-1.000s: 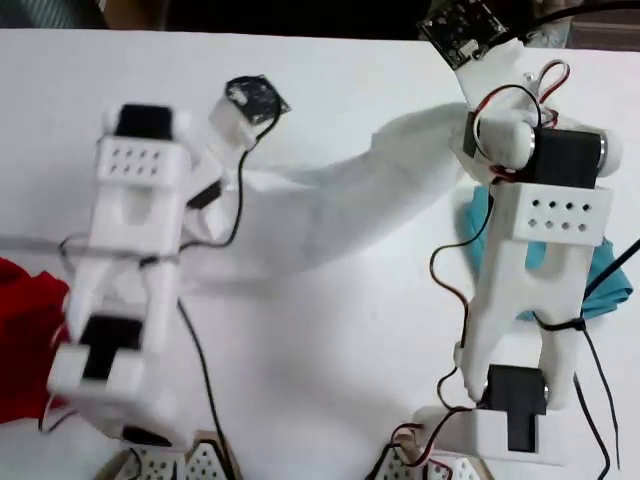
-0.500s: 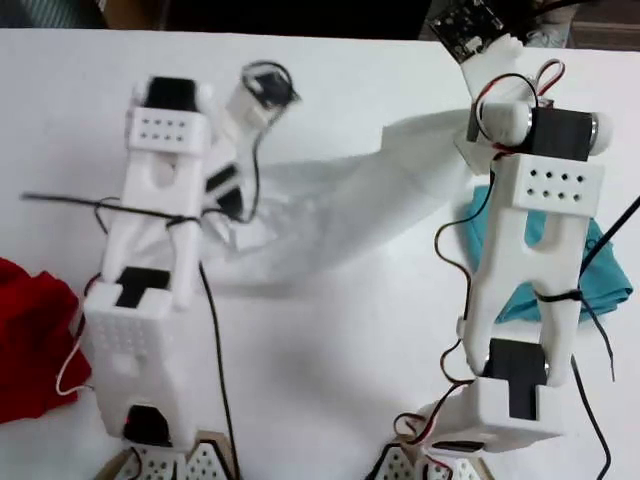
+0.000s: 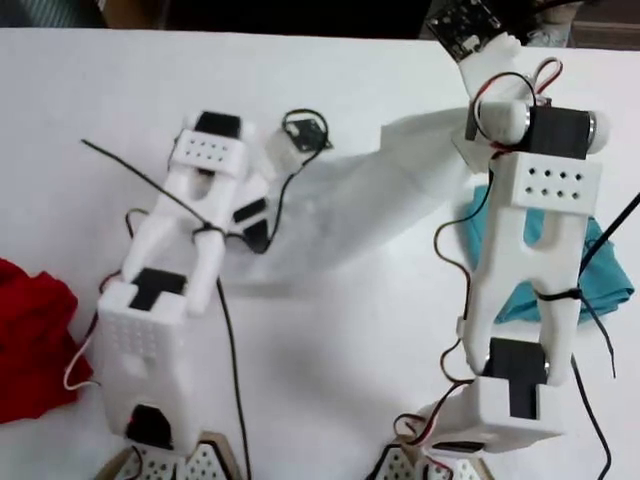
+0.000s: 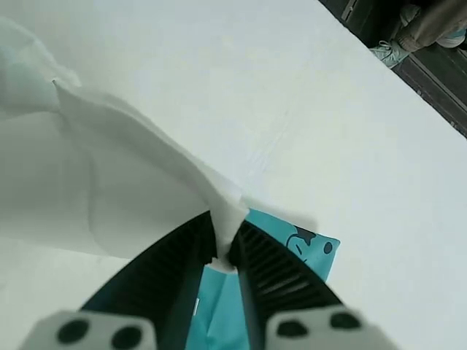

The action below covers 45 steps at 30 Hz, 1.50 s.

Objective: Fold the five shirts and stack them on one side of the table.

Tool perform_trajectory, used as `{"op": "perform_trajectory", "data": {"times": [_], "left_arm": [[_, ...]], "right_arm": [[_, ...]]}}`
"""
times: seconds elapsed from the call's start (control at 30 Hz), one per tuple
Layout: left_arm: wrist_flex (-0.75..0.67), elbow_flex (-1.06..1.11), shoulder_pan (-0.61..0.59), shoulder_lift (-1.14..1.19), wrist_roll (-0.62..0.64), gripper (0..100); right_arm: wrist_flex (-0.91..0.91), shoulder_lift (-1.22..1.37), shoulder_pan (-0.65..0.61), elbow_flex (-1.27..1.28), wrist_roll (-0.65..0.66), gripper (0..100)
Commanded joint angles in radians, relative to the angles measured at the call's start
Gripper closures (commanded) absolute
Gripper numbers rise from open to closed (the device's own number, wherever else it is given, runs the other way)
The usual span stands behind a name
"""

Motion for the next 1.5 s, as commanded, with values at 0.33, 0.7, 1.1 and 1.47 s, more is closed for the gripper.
{"op": "perform_trajectory", "data": {"times": [0.33,0.7,1.1,1.47], "left_arm": [[0.006,-0.001,0.006,-0.075,-0.003,90],[0.203,-0.343,-0.020,-0.078,0.002,97],[0.264,-0.602,-0.114,-0.370,0.031,98],[0.262,-0.598,-0.275,-0.792,0.025,98]], "right_arm": [[-0.013,-0.004,-0.005,-0.038,0.006,97.8],[-0.025,-0.012,-0.005,-0.107,0.000,97.8],[0.018,-0.074,-0.001,-0.519,0.000,97.8],[0.016,-0.294,-0.005,-0.572,0.000,97.8]]}}
